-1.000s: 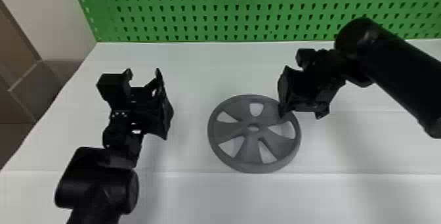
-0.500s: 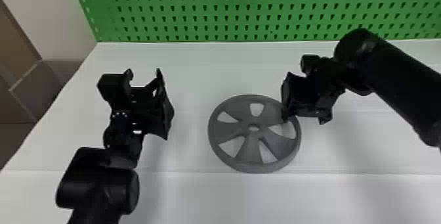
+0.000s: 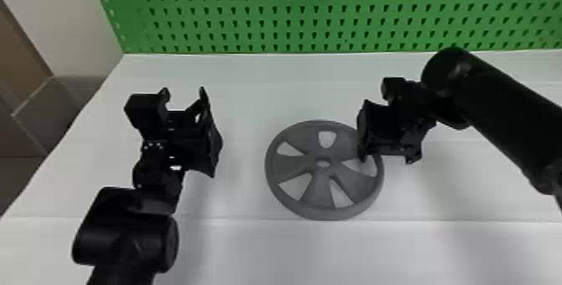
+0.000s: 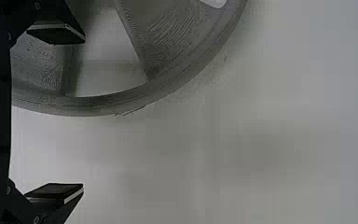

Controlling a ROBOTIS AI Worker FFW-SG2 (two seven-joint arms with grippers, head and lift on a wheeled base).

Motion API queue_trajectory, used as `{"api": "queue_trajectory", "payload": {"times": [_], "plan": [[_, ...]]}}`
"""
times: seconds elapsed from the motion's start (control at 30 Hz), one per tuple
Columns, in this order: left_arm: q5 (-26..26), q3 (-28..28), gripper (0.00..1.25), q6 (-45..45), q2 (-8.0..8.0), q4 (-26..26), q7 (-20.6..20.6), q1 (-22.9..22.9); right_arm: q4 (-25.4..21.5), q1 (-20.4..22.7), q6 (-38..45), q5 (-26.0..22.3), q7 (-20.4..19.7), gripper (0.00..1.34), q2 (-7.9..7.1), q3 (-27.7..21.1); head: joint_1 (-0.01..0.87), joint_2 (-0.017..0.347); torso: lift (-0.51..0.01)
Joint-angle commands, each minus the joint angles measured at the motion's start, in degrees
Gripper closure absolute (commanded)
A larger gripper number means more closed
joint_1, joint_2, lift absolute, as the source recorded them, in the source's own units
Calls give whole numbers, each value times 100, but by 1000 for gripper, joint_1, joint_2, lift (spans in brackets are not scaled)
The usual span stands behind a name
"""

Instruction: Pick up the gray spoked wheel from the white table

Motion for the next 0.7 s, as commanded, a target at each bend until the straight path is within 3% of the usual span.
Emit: {"api": "queue_trajectory", "payload": {"times": [0.0, 0.27, 0.67], "plan": [[12, -2, 487, 0, -5, 0, 10, 2, -9, 74, -48, 0, 23, 173, 28, 36, 779, 89, -75], [21, -10, 487, 0, -5, 0, 19, -7, -9, 144, -110, 202, 340, 173, 81, 168, 779, 89, -75], [39, -19, 487, -9, -5, 0, 28, 2, -9, 144, -110, 211, 471, 174, 63, 212, 779, 89, -75]]}}
